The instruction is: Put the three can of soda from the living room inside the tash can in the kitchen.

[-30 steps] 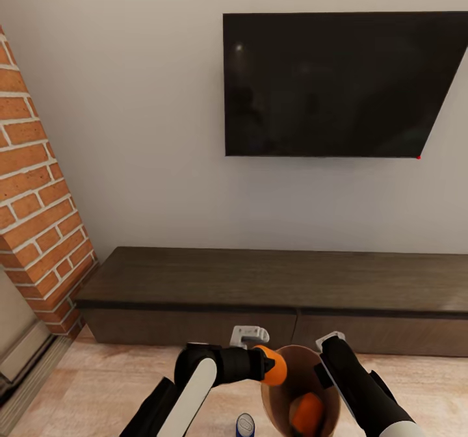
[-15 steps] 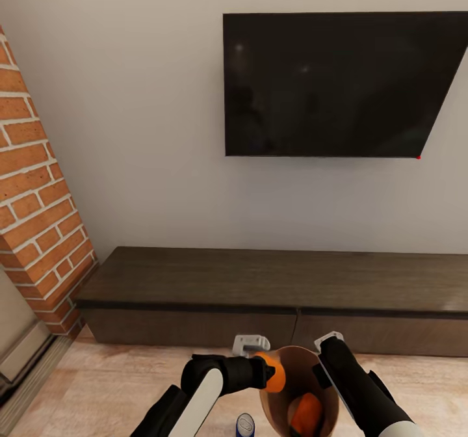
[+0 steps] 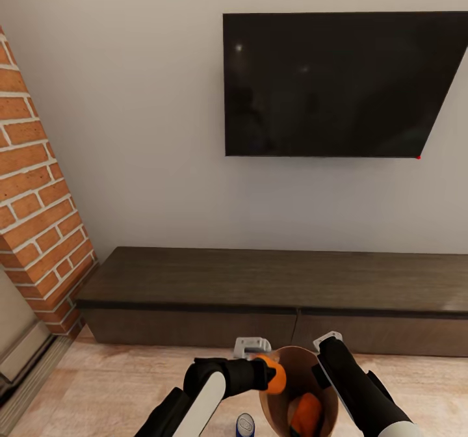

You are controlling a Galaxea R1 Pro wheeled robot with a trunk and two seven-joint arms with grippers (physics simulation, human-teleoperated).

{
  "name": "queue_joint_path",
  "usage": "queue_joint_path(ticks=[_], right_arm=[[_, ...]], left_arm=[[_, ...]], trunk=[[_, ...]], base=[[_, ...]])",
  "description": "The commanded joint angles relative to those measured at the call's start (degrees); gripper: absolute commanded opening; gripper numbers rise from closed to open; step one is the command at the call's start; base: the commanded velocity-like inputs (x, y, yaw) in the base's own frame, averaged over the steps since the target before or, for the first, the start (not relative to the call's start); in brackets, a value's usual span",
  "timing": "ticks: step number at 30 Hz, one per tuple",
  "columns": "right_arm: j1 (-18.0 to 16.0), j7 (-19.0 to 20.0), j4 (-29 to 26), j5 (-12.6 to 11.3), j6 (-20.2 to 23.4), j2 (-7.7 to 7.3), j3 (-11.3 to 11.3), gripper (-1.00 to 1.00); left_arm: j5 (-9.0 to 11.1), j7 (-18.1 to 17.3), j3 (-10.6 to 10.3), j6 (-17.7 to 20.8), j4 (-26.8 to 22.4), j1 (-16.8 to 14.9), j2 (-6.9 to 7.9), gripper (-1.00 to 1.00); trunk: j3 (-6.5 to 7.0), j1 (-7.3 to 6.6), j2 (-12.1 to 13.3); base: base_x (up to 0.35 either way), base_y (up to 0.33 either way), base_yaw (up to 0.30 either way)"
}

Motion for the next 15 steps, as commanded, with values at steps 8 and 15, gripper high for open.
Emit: queue_joint_path(ticks=[8, 15], right_arm=[[0.0, 0.2, -0.1, -0.3, 0.0, 0.01, 0.6, -1.00], [0.0, 0.3, -0.1, -0.3, 0.0, 0.14, 1.6, -1.00]], left_arm=[[0.0, -1.6, -0.3, -2.8, 2.8, 0.0, -0.11, -1.00], [0.0, -2.7, -0.5, -4.0, 5.1, 0.0, -0.22, -1.00]], trunk=[[0.00, 0.00, 0.0], [0.00, 0.00, 0.0]], base=[[0.000, 0.000, 0.000], [0.000, 0.000, 0.000]])
